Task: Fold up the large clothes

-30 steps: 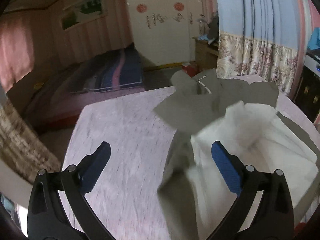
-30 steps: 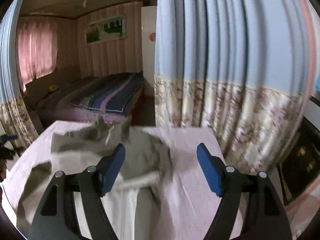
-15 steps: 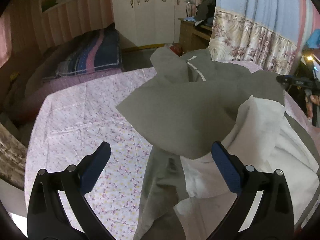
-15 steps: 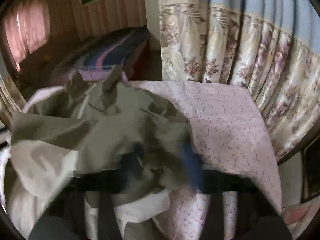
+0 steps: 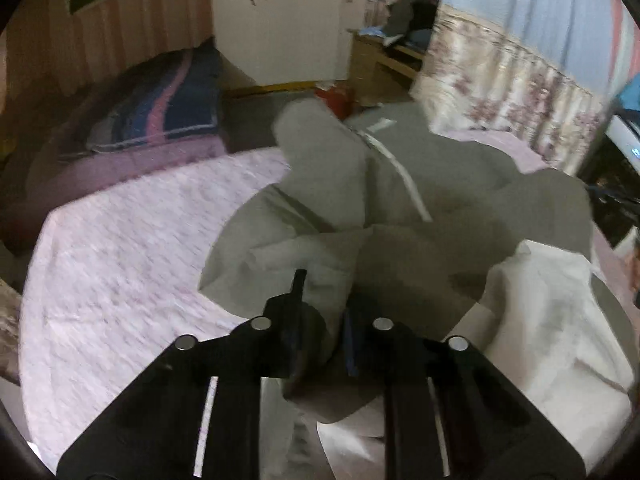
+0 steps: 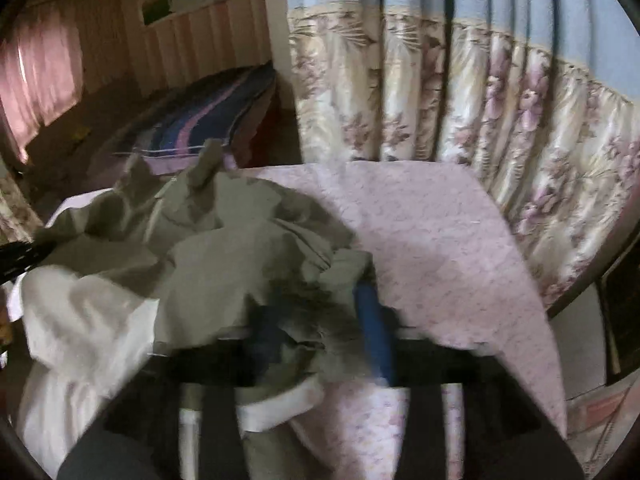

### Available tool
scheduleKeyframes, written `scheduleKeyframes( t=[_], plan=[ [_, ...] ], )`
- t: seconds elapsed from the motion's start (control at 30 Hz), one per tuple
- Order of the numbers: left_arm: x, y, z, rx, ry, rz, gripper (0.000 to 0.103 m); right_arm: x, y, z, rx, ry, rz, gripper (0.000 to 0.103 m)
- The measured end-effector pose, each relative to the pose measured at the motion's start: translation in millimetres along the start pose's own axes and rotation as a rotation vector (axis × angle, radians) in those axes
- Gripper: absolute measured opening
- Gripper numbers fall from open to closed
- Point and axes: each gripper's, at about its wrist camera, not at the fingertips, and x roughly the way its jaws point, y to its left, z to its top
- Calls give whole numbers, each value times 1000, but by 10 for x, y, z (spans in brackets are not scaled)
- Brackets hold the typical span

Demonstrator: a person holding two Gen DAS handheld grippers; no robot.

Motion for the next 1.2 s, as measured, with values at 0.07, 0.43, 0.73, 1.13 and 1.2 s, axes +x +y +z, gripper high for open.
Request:
scheduleKeyframes(
  t=[0.07,0.43,0.73,1.13,1.2],
  plan=[
    [-45,73,59,51,0,89,12,-5,134,21,-13,1,66,58],
    [63,905,143,104,55,288,59,298,1063,64,-289,66,15,58],
    [-814,512,-257,63,-128,198,98,396,833,105,-101,112,154,73],
    [-390,-398,-950,105,22,135,91,465,1037,-36,-165,54,136,57],
    [-222,-355,-917,94,45,167,68,462,1083,-58,-189,46,115,37]
  ],
)
